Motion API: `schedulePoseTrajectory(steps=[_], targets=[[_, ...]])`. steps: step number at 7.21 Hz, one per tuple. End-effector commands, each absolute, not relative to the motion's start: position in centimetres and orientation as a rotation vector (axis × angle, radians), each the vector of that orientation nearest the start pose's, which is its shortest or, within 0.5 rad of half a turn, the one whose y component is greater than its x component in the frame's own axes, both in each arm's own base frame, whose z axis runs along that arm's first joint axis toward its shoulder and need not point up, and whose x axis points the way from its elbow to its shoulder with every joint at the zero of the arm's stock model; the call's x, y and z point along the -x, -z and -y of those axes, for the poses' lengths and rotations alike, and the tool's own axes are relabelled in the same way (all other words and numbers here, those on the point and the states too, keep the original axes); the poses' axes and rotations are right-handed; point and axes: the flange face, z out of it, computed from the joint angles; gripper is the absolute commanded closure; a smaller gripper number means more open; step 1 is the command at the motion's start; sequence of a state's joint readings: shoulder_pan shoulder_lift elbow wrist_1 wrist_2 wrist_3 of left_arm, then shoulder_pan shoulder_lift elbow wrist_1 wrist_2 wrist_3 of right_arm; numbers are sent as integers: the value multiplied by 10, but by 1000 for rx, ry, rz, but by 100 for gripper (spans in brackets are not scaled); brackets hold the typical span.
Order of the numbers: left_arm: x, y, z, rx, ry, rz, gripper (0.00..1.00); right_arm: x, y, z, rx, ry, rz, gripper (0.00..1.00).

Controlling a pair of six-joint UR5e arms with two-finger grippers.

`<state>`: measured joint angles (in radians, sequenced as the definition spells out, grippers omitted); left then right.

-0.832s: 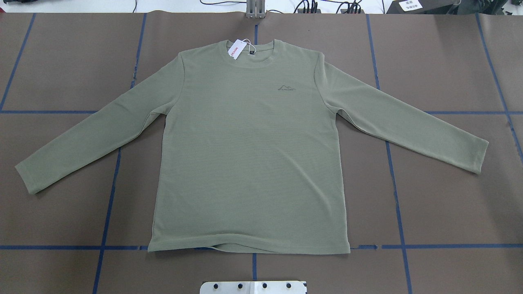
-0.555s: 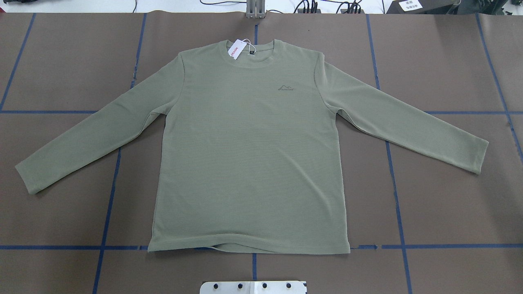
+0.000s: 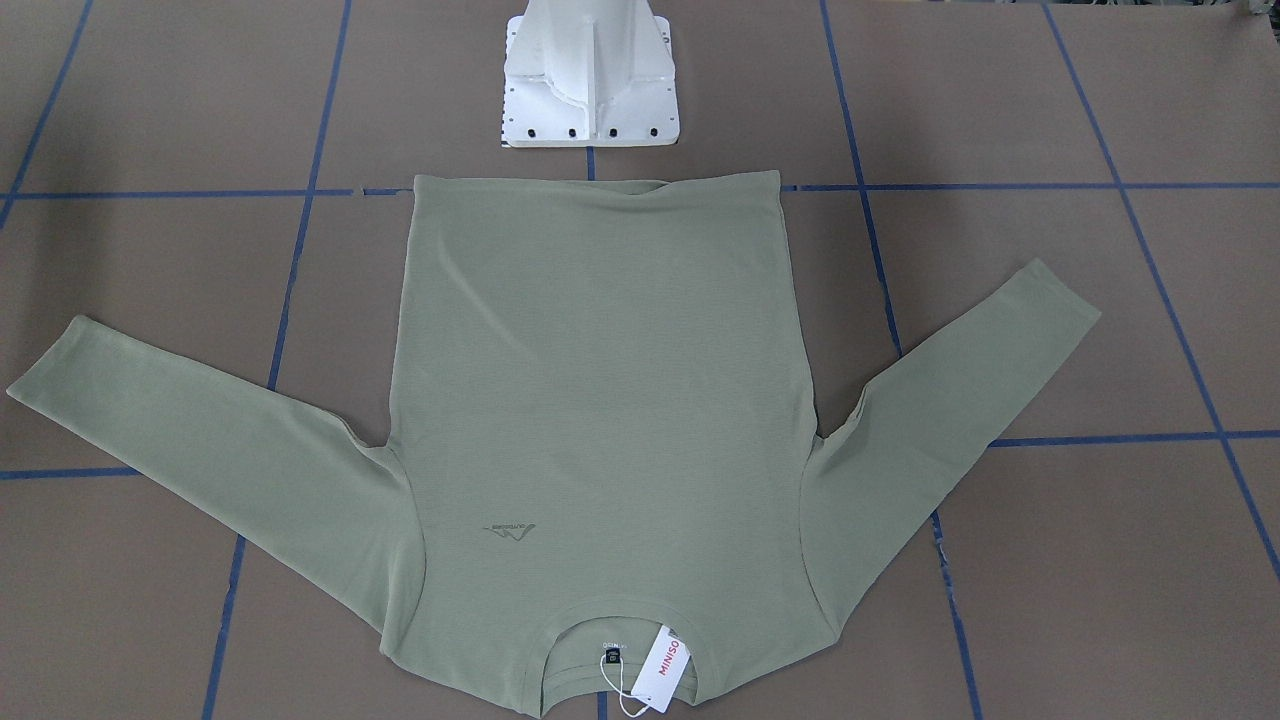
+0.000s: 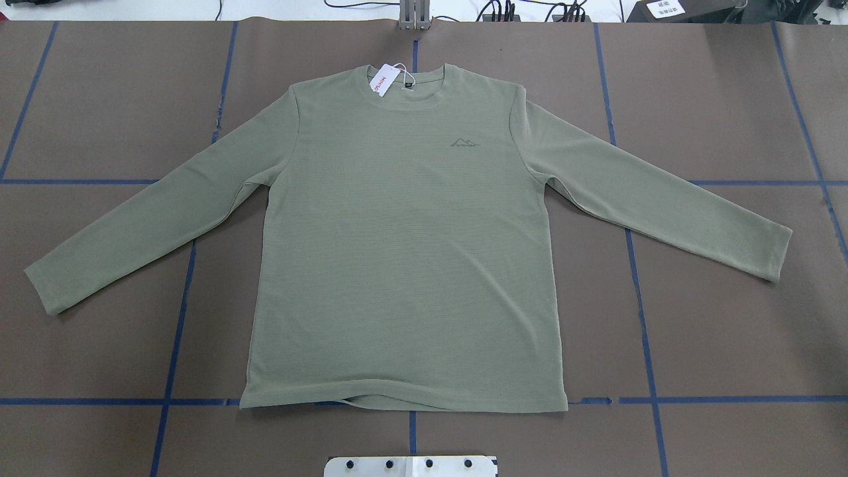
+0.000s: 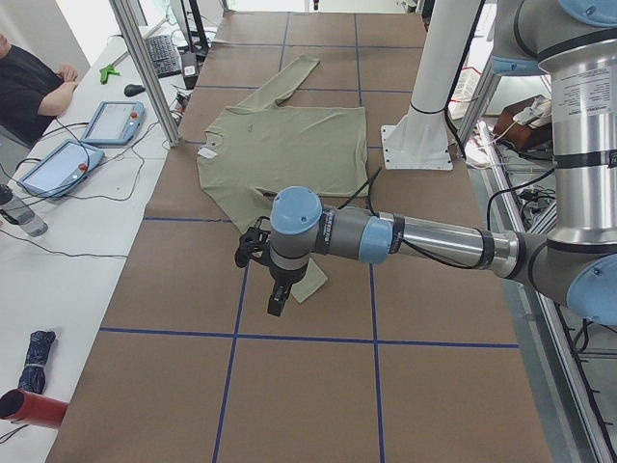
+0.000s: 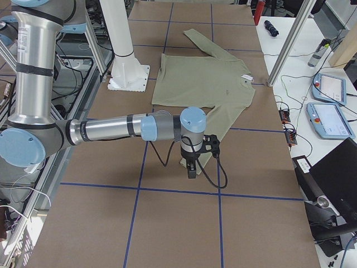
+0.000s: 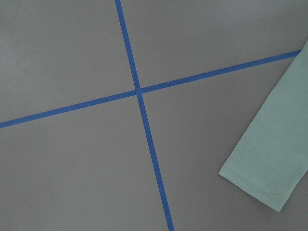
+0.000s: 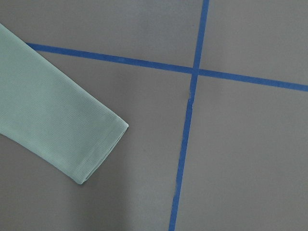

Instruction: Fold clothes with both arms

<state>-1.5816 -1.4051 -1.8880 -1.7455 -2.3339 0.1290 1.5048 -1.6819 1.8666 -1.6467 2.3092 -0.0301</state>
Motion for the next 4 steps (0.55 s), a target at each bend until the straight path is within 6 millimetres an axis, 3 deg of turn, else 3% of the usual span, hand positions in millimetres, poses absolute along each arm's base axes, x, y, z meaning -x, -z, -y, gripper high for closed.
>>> schedulePoseTrajectory(steps=[1,2,3,4], targets=[[78,-522,467,-639,-276,-629,0,-36,-530,487,-182,163,739,0],[80,-516,476,-690,-275,-612,0,-36,-537,482,-201,170,742,0],[80,-523,477,-665,-237,-633,0,-37,-555,472,-273,199,736,0],[80,-524,472,-659,-224,-640,0,-34,-582,471,-275,72,764,0]])
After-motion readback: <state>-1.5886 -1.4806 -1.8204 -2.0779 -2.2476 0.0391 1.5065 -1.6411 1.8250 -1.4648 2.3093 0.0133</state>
